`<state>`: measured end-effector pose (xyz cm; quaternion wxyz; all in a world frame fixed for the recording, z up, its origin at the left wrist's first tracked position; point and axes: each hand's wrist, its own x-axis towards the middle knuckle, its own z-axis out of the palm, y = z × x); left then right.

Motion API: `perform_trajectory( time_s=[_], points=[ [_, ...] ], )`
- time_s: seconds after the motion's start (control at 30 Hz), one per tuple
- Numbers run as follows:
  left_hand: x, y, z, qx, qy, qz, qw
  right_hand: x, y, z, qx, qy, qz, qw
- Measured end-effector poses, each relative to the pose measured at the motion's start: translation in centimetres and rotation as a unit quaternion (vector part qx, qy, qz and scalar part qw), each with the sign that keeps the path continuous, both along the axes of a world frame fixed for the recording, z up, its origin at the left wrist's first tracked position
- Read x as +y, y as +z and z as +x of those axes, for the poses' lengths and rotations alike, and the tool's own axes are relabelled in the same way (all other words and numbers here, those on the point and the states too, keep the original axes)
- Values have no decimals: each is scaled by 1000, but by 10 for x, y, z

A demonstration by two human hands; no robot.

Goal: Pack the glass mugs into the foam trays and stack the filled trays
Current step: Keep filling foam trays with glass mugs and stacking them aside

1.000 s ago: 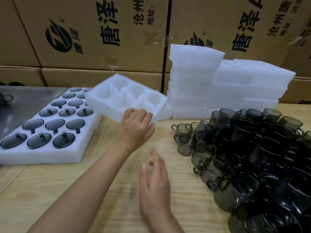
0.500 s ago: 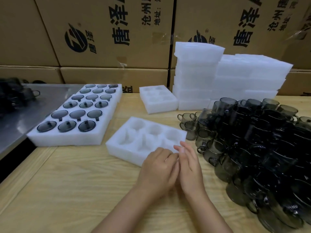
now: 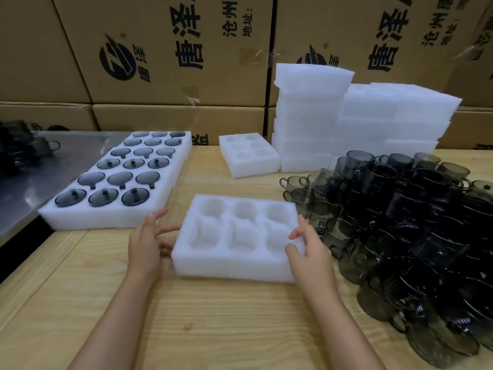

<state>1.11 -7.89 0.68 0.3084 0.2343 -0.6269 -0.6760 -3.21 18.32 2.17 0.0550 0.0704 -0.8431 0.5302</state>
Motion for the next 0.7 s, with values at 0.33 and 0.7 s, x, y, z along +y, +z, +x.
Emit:
perform_trajectory(
  time_s=[0.33, 0.7],
  points=[
    [10, 9, -12, -32, -205, -74, 975, 4, 35, 24, 24, 1, 299, 954],
    [13, 0, -6, 18, -280, 15, 960, 31, 51, 31, 294, -307, 308, 851]
  ],
)
